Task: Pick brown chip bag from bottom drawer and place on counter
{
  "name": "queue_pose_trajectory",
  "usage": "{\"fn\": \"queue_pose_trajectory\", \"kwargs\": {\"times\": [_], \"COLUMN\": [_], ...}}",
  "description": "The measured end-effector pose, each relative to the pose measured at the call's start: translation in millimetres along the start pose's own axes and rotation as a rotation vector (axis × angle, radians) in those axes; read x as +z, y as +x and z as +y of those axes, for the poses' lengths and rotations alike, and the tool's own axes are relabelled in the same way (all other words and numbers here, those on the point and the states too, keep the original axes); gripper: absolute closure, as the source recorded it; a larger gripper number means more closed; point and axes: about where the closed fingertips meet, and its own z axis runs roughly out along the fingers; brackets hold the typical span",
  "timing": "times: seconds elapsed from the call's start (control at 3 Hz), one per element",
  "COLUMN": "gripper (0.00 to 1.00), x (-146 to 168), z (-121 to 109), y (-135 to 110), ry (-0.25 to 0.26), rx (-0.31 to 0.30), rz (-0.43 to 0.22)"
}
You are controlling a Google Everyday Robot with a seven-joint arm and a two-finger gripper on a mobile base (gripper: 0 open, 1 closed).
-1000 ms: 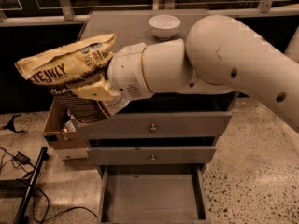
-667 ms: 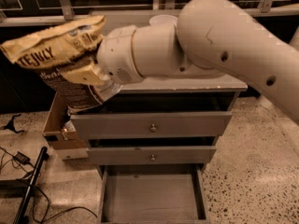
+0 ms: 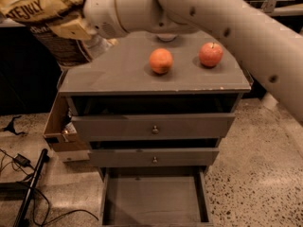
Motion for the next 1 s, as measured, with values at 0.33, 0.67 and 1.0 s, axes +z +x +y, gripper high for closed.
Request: {"fn": "queue_pose_trajectory", "kwargs": {"times": [0.33,0.67,1.0], "gripper": [1.0,1.0,1.0], "x": [28,50,47], "z": [-44,-85,-102], "y": [4,29,65], "ry": [0.01,0.038,0.09], "rx": [-0.061,-0.112,-0.121], "rz": [-0.042,-0.071,-0.038]}}
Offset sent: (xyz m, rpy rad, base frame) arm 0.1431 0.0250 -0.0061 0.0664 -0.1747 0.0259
